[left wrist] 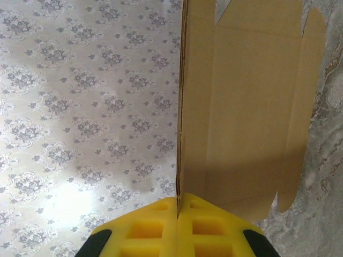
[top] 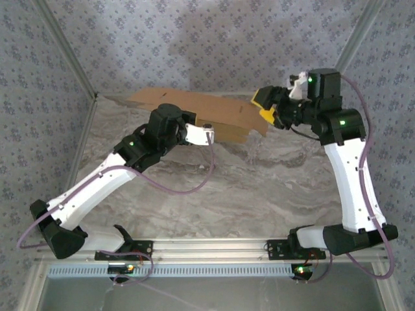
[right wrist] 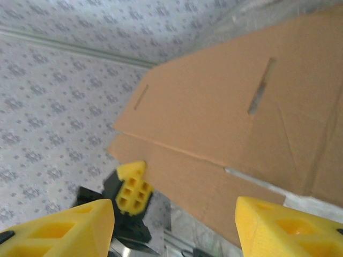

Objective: Fold the paper box

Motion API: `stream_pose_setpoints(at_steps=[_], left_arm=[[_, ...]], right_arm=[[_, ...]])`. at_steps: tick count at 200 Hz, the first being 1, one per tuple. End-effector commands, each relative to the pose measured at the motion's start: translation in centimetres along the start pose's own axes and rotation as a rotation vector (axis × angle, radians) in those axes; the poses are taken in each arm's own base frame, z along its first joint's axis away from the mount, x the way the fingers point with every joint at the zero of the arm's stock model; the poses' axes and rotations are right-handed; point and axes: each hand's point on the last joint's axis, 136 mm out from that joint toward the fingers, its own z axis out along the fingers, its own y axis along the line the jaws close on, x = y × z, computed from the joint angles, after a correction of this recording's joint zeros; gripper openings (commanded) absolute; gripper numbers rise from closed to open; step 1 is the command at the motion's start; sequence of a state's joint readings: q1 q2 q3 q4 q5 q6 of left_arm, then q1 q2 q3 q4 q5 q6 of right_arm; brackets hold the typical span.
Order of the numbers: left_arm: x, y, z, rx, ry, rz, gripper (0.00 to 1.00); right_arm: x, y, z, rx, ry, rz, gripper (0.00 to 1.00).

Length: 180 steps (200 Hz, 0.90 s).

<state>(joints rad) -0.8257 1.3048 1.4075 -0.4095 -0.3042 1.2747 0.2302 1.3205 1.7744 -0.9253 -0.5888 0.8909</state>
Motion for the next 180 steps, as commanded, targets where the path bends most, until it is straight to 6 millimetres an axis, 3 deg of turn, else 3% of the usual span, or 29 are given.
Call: stream_pose_setpoints(at_steps=[1,41,58,100,114,145,180], left_arm=[[0.2,1.6,-1.6,-0.052,-0.002,-0.048,0.00],[-0.1,1.2,-1.4,-0.041,-0.004,-0.042,0.00],[-0.5,1.2,-1.5,-0.043,-0.013,-0.043,0.00],[-1.0,1.0,-1.7,-0.041,-0.018,-0.031,0.00],[-0.6,0.8,-1.6,-0.040,-0.001,-0.024,0.00],[-0.2,0.2,-1.3,-0.029,0.013,-0.021,0.00],[-0.4,0.2,-1.2,-0.027,0.002,-0.028,0.00]], right_arm=[[2.5,-1.3,0.0,0.059,0.058,-0.024,0.62],[6.0,-2.2,1.3,0.036,0.157,0.035,0.62],[6.5,-2.8,2.1,0.041,0.176,0.051,0.62],[6.2,0.0,4.2,-0.118,0.213,0.103,0.60],[5.7,1.1,3.0,-0.129,0.204,0.051,0.61],[4.7,1.0,-0.7,-0.060,0.162,-0.032,0.63],[4.5,0.6,-1.6,-0.052,0.124,-0.044,0.61]])
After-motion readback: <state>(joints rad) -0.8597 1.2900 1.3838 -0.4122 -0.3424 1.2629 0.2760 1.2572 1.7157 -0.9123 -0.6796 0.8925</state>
